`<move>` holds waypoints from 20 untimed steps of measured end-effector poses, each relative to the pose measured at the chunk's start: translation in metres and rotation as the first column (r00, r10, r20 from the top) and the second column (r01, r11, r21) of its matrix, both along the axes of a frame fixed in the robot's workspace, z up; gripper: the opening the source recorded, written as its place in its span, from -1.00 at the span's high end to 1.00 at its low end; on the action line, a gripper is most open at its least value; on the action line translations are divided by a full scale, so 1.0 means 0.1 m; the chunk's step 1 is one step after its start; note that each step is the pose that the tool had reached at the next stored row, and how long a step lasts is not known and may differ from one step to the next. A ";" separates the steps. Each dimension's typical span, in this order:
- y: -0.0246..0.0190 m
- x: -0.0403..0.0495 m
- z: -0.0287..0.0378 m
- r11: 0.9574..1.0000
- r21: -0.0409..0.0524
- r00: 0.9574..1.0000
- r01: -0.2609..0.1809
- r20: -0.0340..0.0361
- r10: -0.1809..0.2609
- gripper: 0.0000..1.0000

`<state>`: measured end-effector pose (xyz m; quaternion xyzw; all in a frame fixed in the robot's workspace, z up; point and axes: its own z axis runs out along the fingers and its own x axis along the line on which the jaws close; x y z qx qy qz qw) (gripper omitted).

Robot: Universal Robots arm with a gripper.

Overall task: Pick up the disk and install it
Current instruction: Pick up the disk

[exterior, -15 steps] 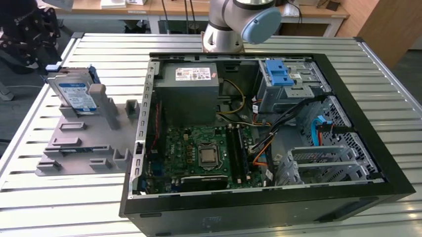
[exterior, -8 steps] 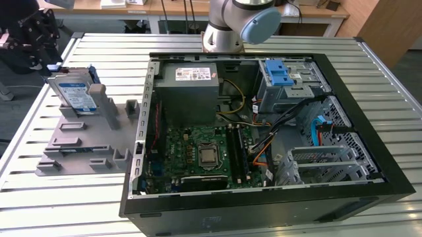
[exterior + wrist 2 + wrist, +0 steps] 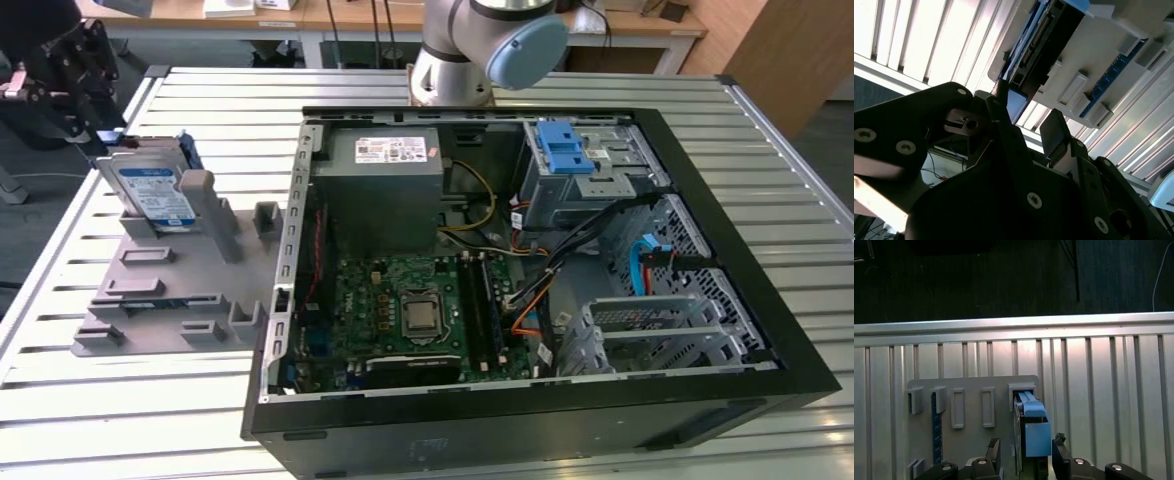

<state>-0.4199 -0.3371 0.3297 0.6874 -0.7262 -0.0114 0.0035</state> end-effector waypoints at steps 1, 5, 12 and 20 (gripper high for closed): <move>0.000 -0.003 -0.001 1.000 0.000 1.000 0.000 0.000 0.000 -0.06; 0.006 -0.018 -0.009 1.000 0.000 1.000 0.000 0.000 0.000 -0.06; 0.035 -0.026 -0.040 1.000 0.000 1.000 -0.008 0.001 0.008 -0.06; 0.036 -0.055 -0.136 1.000 -0.003 1.000 -0.028 0.003 0.028 -0.06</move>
